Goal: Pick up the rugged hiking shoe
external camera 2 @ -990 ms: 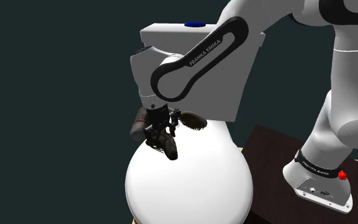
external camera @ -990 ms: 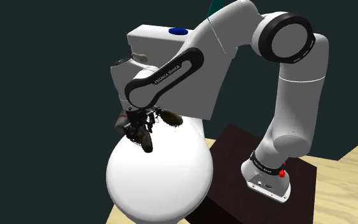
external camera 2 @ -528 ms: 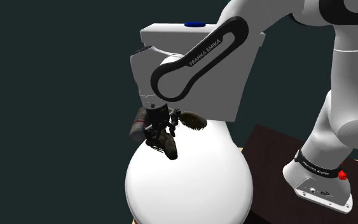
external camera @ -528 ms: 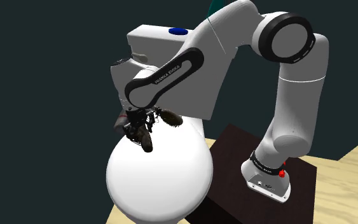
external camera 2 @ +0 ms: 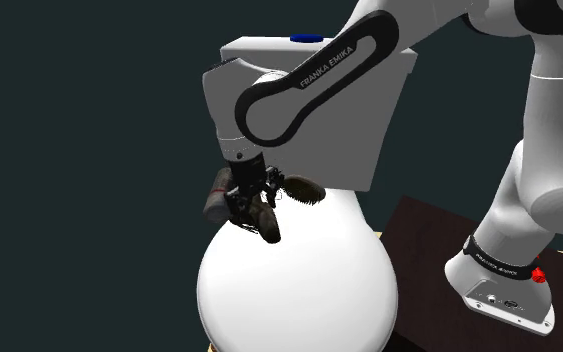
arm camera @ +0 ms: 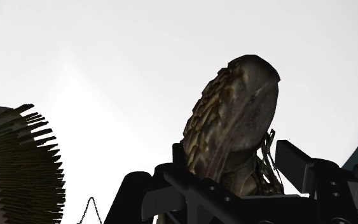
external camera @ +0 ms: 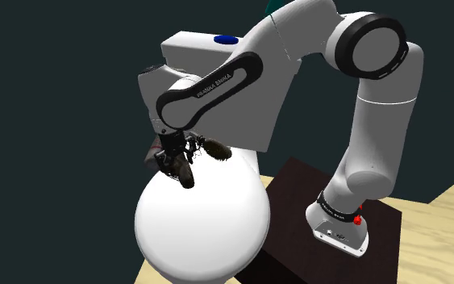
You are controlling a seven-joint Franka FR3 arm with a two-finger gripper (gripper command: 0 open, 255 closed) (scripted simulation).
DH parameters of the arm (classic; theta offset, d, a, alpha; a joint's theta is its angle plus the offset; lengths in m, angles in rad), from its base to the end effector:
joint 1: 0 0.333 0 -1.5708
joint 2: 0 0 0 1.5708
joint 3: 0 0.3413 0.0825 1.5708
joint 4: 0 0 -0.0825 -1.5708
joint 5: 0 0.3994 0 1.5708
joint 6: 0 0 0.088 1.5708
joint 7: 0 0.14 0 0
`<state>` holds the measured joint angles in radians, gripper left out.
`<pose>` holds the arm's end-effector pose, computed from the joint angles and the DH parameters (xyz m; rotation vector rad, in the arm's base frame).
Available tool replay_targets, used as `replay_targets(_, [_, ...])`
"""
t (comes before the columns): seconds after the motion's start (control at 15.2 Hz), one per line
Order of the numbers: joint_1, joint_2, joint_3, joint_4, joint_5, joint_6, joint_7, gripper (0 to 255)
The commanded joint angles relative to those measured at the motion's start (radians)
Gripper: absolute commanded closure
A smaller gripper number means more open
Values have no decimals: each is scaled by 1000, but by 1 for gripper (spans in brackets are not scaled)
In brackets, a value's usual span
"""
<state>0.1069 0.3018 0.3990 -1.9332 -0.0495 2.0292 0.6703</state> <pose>0.5337 0.2824 0.3114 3.0811 -0.2224 -0.2974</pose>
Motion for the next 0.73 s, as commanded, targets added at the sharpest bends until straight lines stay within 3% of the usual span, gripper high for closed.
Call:
replay_targets(0.0, [-2, -13, 2, 11, 5, -23, -2, 255])
replay_targets(0.66, [-8, -63, 9, 61, 26, -119, -12, 255])
